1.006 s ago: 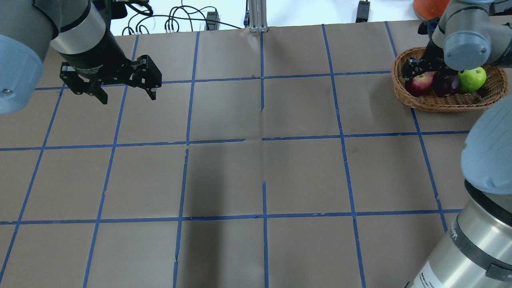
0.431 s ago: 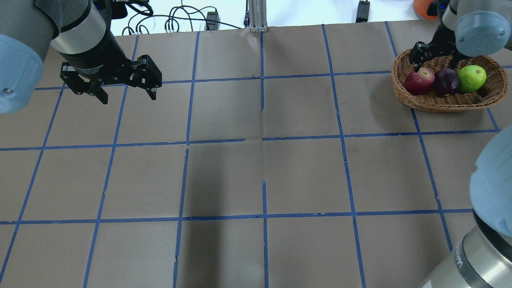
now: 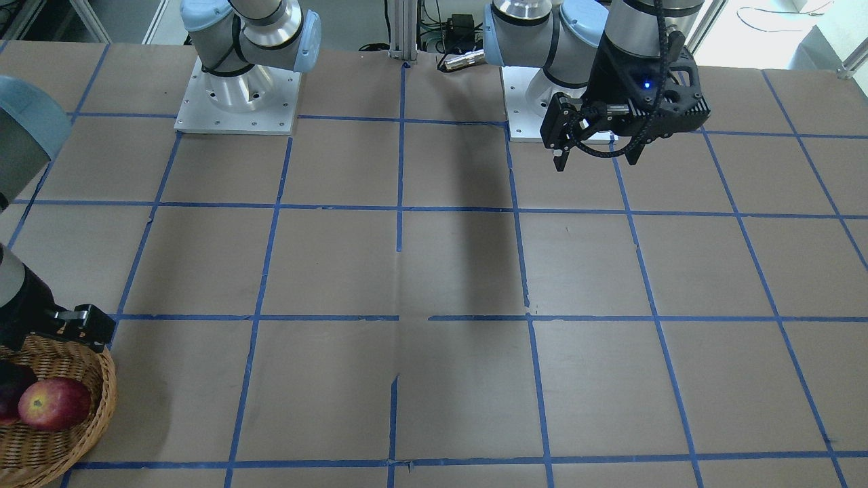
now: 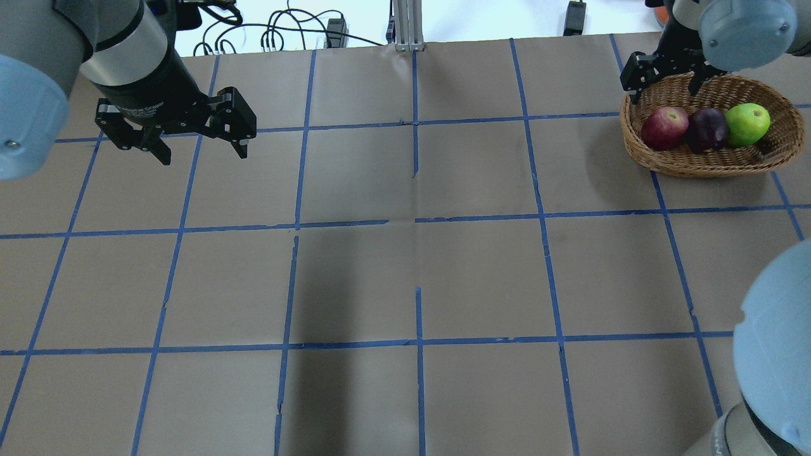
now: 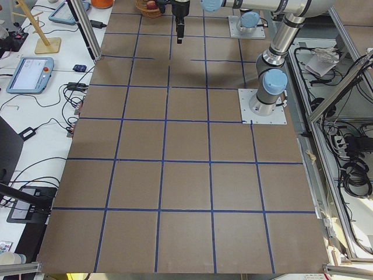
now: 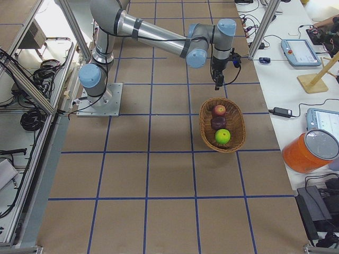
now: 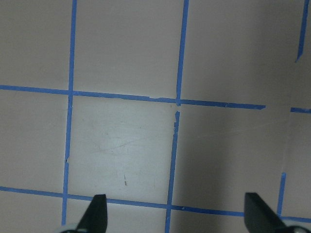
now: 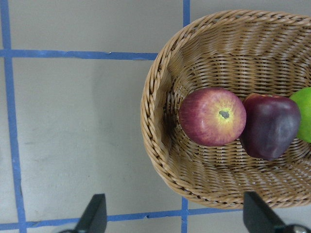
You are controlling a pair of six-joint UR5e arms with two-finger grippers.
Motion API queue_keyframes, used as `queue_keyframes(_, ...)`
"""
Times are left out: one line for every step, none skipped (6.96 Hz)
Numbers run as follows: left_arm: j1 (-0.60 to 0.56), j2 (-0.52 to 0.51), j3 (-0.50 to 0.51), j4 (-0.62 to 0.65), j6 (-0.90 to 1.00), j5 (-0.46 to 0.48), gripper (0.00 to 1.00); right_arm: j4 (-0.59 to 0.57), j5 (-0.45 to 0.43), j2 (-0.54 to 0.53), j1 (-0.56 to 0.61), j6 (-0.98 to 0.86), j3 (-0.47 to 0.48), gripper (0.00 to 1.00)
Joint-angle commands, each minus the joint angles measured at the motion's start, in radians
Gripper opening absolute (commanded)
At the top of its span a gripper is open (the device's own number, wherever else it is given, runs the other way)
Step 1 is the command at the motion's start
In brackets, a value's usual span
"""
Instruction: Put all apples into basket
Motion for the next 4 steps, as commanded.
queue_keyframes(0.000, 0.000, 0.000, 0.000, 0.000, -0.002, 1.00, 0.097, 0.078, -0.075, 0.011, 0.004, -0.017, 1.00)
queue_keyframes(0.000, 0.000, 0.000, 0.000, 0.000, -0.002, 1.00, 0.111, 0.069, -0.086, 0.016, 0.006, -0.027, 1.00)
queue_keyframes(0.000, 0.000, 0.000, 0.000, 0.000, 0.000, 1.00, 0.214, 0.092, -0.109, 0.025, 0.019, -0.032, 1.00)
queue_keyframes(-0.002, 0.000, 0.000, 0.000, 0.000, -0.002, 1.00, 0.226, 0.101, -0.141, 0.103, 0.127, -0.020, 1.00)
